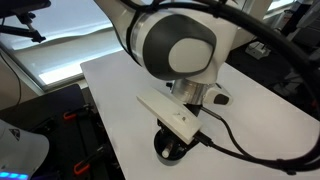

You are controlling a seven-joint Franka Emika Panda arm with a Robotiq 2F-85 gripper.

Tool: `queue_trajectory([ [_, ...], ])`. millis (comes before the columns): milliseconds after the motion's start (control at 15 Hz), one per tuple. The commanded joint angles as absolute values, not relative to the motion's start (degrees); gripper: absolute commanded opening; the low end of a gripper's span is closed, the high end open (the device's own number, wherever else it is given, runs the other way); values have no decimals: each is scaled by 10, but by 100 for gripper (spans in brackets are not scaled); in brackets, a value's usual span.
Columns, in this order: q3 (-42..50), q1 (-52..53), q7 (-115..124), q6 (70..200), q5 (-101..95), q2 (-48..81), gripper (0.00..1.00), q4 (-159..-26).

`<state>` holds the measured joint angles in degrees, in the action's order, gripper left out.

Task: Take the red marker out of the green mug.

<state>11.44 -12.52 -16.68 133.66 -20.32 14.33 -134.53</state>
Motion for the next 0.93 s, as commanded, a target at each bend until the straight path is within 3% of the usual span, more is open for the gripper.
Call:
queue_trajectory([
  [0,120,-129,-173,1333,-209,156,54,-1345],
  [133,121,-132,-176,1328,-206,165,53,-1343],
  [200,121,-134,-177,1326,-206,169,32,-1342],
  [333,121,-137,-180,1321,-204,173,23,-1340],
  [533,122,-141,-178,1315,-201,182,1,-1337],
  [867,119,-141,-169,1295,-190,168,5,-1331],
])
